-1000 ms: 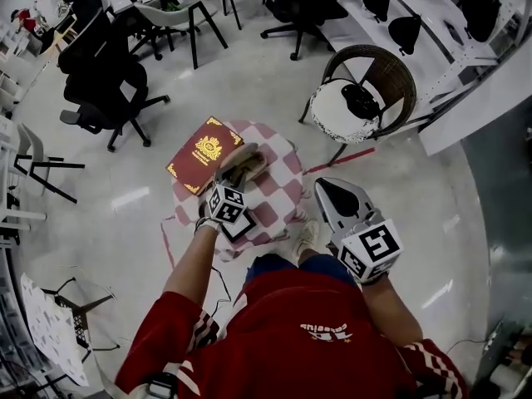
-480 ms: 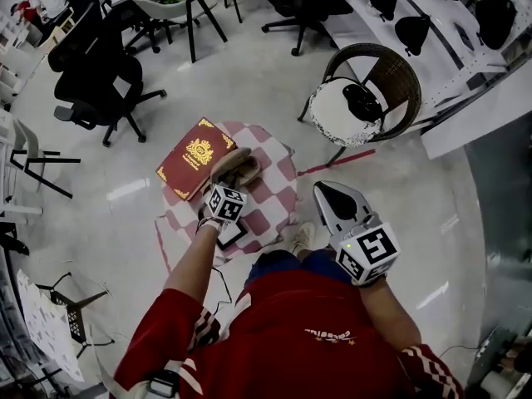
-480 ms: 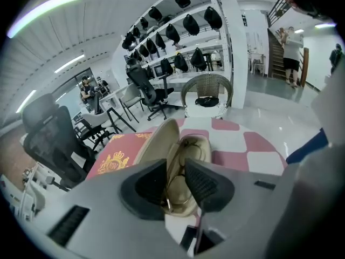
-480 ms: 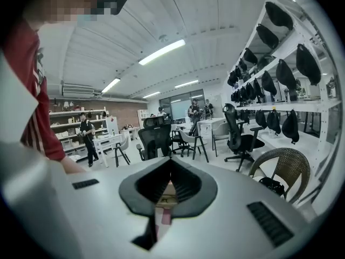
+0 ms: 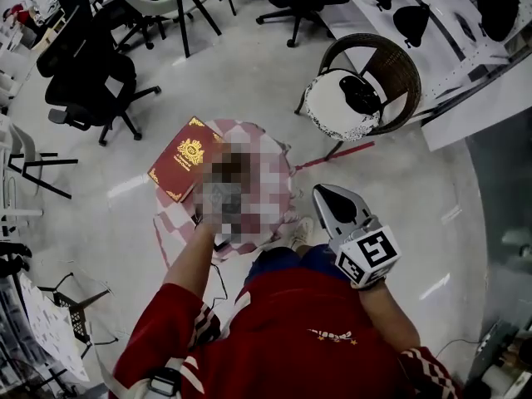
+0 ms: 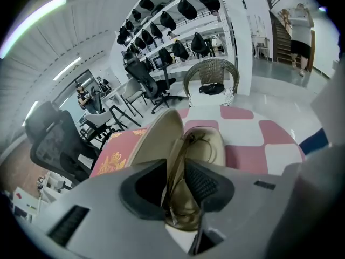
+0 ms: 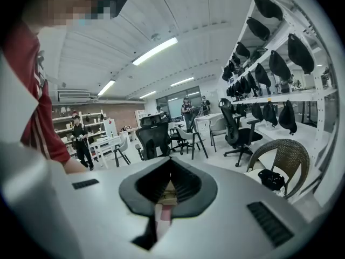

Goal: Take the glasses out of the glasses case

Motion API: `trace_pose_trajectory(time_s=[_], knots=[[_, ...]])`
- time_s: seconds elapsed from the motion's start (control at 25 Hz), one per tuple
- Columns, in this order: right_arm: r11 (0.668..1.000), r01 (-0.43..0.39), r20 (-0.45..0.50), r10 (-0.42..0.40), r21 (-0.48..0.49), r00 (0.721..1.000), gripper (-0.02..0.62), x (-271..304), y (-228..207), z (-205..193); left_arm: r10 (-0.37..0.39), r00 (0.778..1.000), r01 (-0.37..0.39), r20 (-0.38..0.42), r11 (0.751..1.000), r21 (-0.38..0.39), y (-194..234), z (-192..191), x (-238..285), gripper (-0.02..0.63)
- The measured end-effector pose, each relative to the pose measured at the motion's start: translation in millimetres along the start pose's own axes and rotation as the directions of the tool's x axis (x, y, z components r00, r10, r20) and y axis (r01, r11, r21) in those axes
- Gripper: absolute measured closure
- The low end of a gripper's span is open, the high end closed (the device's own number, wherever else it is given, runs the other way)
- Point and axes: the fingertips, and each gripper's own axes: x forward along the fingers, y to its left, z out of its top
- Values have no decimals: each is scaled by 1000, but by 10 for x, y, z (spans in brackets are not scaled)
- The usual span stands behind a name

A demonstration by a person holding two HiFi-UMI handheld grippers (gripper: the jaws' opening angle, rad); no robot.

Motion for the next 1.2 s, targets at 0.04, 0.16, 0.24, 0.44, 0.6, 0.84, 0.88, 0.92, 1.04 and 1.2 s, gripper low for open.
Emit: trace_pose_trajectory(time_s=[0.04, 0.16, 0.24, 0.44, 0.6, 0.84, 0.88, 0.92, 1.04, 1.2], knots=[[1000, -1, -1, 1, 2, 1000, 581, -1, -9, -8, -3, 1000, 3, -9, 1000, 6, -8, -7, 30, 497], [1000, -4, -6, 4, 8, 1000, 581, 0, -35, -33, -7, 999, 8, -37, 1000, 21, -34, -42, 101, 497], [1000, -8, -10, 8, 11, 1000, 581, 8, -50, -51, -3, 999, 4, -47, 1000, 25, -35, -60, 130, 497], [1000, -12, -15, 12, 23, 1000, 581, 44, -72, -81, -12, 998, 14, -57, 999, 32, -51, -65, 190, 509], [999, -15, -17, 16, 36, 1000, 581, 58, -87, -96, -10, 998, 12, -68, 999, 31, -28, -66, 231, 533], [997, -16, -12, 17, 71, 1000, 581, 45, -73, -100, -23, 996, 27, -85, 999, 46, -38, -78, 234, 552], [997, -16, -10, 16, 76, 1000, 581, 41, -72, -96, -21, 996, 26, -87, 998, 59, -39, -73, 229, 558], [997, -15, -10, 15, 78, 1000, 581, 36, -73, -91, -19, 996, 26, -87, 997, 72, -41, -67, 223, 563], [997, -12, -10, 13, 79, 1000, 582, 21, -75, -85, -17, 996, 26, -84, 994, 107, -54, -58, 194, 580], [996, -14, -11, 15, 86, 1000, 581, 1, -61, -78, -22, 997, 30, -78, 994, 106, -50, -67, 137, 584]])
